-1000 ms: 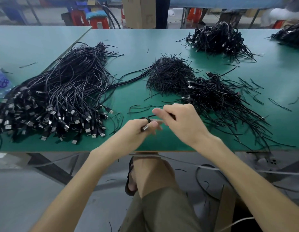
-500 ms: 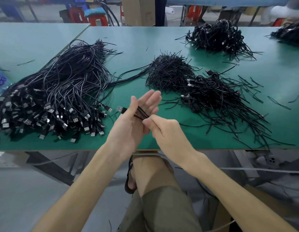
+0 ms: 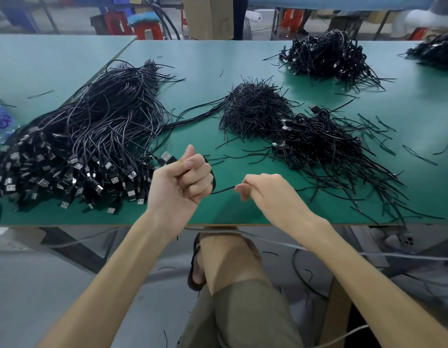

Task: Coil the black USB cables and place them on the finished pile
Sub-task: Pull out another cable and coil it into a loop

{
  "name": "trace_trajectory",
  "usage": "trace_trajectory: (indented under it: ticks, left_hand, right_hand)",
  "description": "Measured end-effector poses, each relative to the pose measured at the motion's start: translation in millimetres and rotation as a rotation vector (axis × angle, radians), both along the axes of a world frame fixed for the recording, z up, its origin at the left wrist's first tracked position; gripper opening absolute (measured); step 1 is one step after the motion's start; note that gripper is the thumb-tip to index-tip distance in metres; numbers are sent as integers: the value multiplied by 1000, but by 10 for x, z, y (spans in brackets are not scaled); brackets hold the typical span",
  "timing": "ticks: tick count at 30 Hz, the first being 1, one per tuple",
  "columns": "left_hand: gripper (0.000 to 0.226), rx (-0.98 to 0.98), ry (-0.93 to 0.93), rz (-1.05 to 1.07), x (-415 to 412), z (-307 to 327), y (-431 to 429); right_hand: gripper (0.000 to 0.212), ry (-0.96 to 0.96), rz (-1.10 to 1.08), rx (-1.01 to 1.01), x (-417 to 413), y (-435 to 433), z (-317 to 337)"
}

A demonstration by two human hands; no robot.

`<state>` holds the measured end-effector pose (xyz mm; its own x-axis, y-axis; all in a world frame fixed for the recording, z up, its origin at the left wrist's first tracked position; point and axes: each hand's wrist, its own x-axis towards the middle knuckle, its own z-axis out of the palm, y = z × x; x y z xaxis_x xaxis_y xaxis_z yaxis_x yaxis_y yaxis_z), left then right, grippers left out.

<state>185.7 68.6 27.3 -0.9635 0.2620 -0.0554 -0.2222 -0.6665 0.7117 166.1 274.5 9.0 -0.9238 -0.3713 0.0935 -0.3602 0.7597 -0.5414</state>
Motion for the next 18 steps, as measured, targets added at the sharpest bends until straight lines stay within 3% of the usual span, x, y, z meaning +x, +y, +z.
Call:
trace_trajectory:
  ticks: [2, 4, 5, 8, 10, 13, 15, 18]
  left_hand:
    - [38, -98, 10, 24, 23, -17, 29]
    - [38, -131, 10, 45, 37, -35, 54]
    - [38, -130, 11, 52, 35, -44, 64]
    - [40, -120, 26, 36, 43, -70, 120]
    - [39, -113, 42, -6, 52, -102, 167]
    - [36, -85, 64, -108, 51, -142, 229]
    - [35, -83, 47, -160, 43, -168, 236]
    - [33, -94, 25, -180, 60, -216, 212]
  right_hand:
    - [42, 35, 31, 161, 17, -22, 43]
    - [33, 42, 66, 169, 40, -52, 64]
    - [31, 23, 73, 97, 64, -65, 72]
    - [74, -91, 121, -124, 134, -147, 101]
    - [90, -197, 169, -319, 170, -255, 123]
    - [78, -290, 179, -587, 174, -317, 159]
    - [69, -286, 191, -562, 184, -293, 158]
    - [80, -248, 177, -506, 270, -317, 92]
